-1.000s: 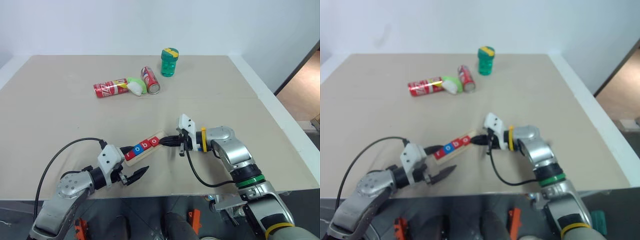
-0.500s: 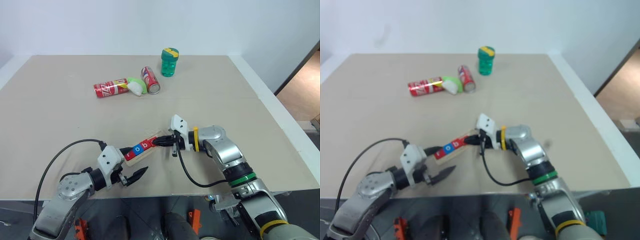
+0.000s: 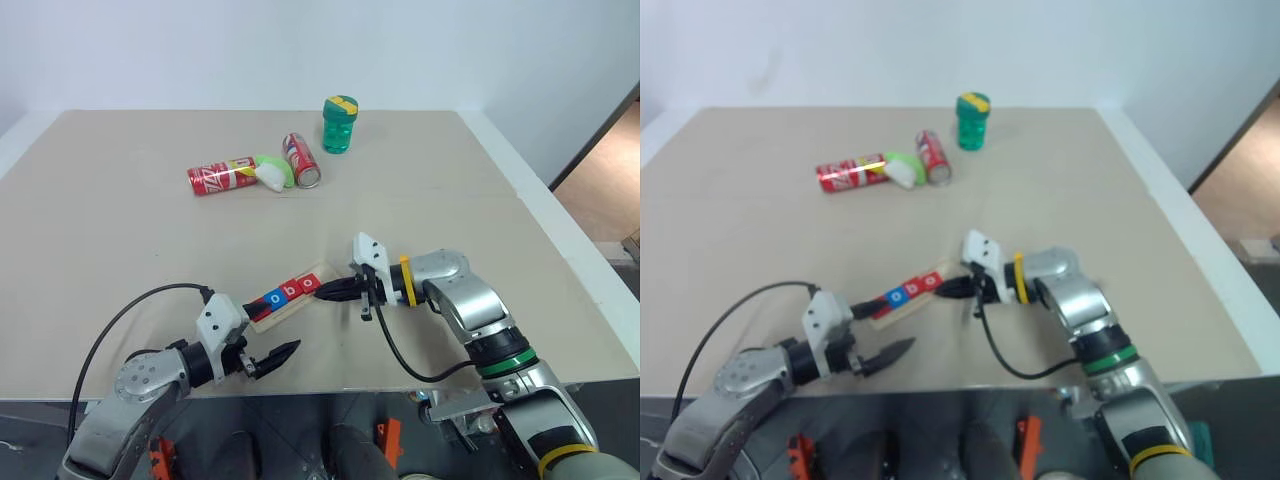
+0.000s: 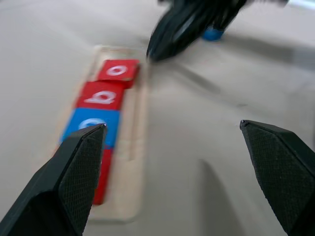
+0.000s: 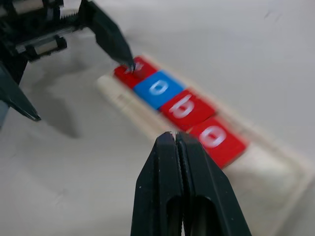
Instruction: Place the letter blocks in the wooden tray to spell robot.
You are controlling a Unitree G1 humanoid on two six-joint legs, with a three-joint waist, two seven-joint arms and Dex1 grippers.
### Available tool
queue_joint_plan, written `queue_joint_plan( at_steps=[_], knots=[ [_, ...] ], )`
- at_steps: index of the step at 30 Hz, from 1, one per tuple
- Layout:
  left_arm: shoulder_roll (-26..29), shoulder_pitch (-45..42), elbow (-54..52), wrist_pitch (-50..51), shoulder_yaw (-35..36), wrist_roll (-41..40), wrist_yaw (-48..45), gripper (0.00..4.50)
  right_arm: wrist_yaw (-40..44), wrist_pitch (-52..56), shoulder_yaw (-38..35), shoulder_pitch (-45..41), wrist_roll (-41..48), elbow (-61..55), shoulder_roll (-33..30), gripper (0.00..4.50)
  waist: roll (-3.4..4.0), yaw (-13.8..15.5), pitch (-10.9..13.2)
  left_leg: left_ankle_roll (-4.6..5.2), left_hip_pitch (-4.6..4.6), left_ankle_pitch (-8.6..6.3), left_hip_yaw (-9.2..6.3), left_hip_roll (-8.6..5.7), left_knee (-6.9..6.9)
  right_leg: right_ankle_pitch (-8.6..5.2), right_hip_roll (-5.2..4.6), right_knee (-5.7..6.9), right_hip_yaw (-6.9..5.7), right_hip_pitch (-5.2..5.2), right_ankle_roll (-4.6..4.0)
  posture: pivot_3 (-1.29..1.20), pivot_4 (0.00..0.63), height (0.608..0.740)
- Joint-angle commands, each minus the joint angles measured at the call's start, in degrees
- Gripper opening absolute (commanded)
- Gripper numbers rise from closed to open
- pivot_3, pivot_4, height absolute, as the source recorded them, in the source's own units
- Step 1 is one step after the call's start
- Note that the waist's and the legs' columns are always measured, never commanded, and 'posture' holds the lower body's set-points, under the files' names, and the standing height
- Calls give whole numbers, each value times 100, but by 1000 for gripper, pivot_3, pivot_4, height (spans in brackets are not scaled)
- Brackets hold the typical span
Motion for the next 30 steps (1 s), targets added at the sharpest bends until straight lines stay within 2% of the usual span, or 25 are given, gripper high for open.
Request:
queue_joint_plan(
  at_steps=[1, 15, 30],
  knots=[
    [28, -52, -256, 51, 106, -126, 34, 4500, -106, -205, -20, -152, -48, 80, 98, 31, 0, 0, 0, 0, 1, 2, -3, 1, 1, 1, 2, 0, -4, 2, -1, 0, 150, 740],
    [-43, -15, -259, -180, 65, 195, 346, 4500, -256, -876, 54, -404, -412, 976, 428, 31, 0, 4, 0, -4, -1, 7, -3, -5, 0, 2, -3, 0, -2, 3, 6, 0, 150, 740],
    [-65, 73, -217, -329, -21, 325, 302, 4500, -115, -1057, -25, -540, -469, 1124, 382, 31, 0, 4, 0, -4, -1, 7, -2, -5, 0, 2, -3, 0, -1, 3, 5, 0, 150, 740]
  ],
)
